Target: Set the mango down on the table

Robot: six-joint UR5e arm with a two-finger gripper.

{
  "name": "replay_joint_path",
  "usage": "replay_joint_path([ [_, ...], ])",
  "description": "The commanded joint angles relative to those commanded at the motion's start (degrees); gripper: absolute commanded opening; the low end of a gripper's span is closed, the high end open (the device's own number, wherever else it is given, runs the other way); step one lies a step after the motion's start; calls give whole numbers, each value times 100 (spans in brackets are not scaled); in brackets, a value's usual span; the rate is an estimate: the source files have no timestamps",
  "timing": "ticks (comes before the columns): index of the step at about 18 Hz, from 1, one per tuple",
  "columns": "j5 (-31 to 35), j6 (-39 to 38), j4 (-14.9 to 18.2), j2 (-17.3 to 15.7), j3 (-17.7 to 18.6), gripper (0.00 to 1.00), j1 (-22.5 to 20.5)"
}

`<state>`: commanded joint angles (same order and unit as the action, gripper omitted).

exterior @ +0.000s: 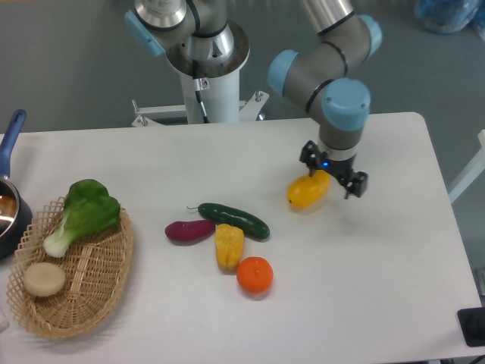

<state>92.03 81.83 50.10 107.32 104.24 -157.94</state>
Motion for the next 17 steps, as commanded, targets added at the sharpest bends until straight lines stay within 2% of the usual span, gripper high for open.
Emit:
replay_joint_path([
  [3,-316,0,0,-88,-9,100,-17],
  [8,-449,-79,9,-194,-71,100,-228],
  [12,-757,-106,26,-115,-509,100,-308],
  [17,-704,-176,62,-70,-457,100,-290],
])
